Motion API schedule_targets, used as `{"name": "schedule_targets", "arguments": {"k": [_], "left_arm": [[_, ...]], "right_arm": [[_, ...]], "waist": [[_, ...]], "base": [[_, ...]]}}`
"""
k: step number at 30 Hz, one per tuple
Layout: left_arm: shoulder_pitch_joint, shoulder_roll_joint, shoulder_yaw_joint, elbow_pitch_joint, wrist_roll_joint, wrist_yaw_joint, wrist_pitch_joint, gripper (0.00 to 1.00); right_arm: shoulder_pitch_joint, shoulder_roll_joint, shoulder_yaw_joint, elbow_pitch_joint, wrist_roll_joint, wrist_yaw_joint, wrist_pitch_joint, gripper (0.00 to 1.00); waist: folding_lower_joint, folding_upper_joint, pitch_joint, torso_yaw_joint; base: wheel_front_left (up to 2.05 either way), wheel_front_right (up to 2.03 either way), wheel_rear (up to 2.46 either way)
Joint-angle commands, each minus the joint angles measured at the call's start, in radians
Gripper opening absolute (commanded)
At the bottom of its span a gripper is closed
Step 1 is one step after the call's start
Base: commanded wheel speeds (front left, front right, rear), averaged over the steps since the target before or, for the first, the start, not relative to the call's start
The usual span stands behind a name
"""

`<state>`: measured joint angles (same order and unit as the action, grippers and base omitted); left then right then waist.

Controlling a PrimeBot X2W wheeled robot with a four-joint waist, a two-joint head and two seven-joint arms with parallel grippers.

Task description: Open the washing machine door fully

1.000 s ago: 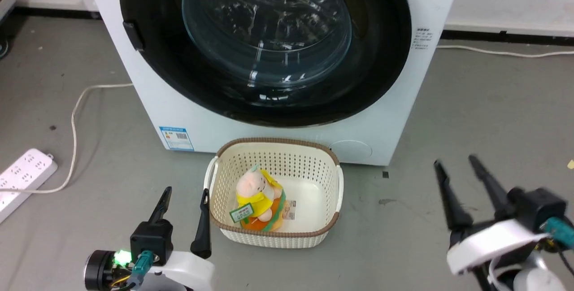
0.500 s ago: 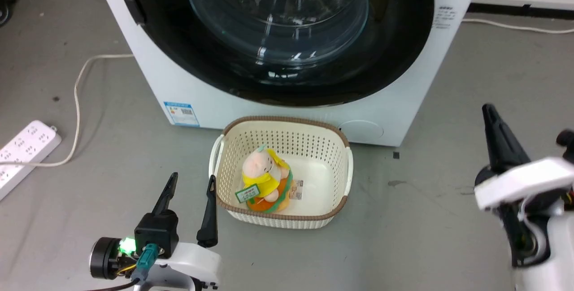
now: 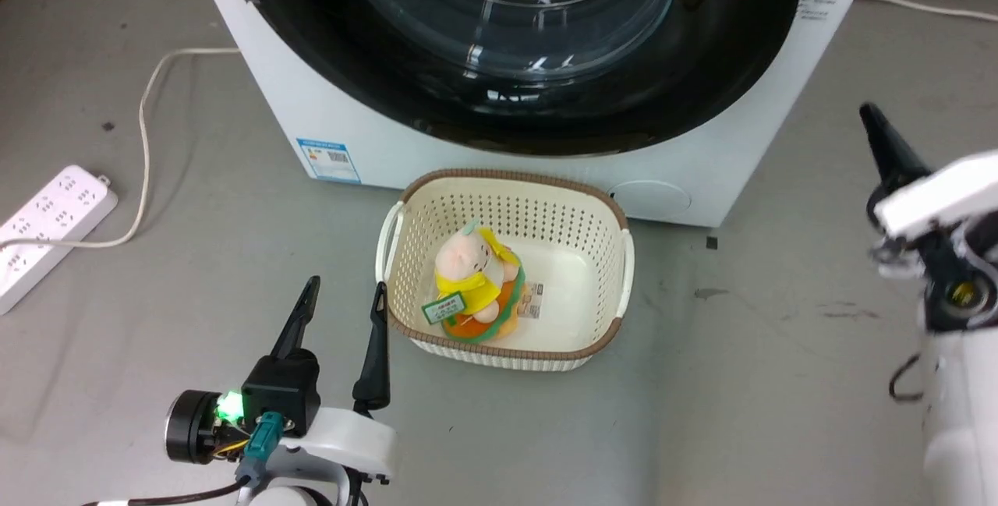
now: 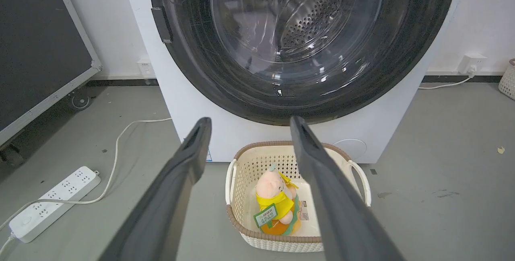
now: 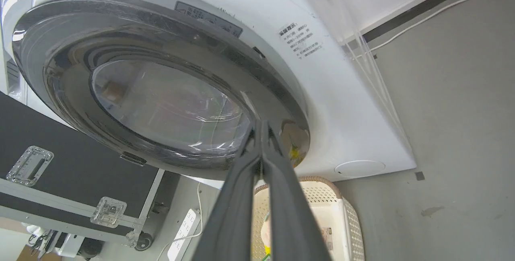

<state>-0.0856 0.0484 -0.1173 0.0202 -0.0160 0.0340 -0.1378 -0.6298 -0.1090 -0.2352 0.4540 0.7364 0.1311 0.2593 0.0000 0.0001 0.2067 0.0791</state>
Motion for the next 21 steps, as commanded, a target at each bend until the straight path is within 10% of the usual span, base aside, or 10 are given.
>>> {"name": "schedule_targets", "arguments": {"k": [1, 21], "left_arm": [[-0.018, 0.001, -0.005, -0.002, -0.008, 0.009, -0.013, 1.00], [-0.076, 0.001, -0.044, -0.012, -0.014, 0.027, -0.052, 1.00]], "right_arm": [[-0.064, -0.017, -0.016, 0.038, 0.038, 0.000, 0.025, 0.00], [-0.493, -0.120, -0.080, 0.418, 0.186, 0.000, 0.170, 0.00]], "waist": [[0.0000, -0.0001, 0.015, 0.005], [0.0000, -0.0001, 0.130, 0.044]], "base": [[0.00, 0.00, 0.00], [0.00, 0.00, 0.00]]}}
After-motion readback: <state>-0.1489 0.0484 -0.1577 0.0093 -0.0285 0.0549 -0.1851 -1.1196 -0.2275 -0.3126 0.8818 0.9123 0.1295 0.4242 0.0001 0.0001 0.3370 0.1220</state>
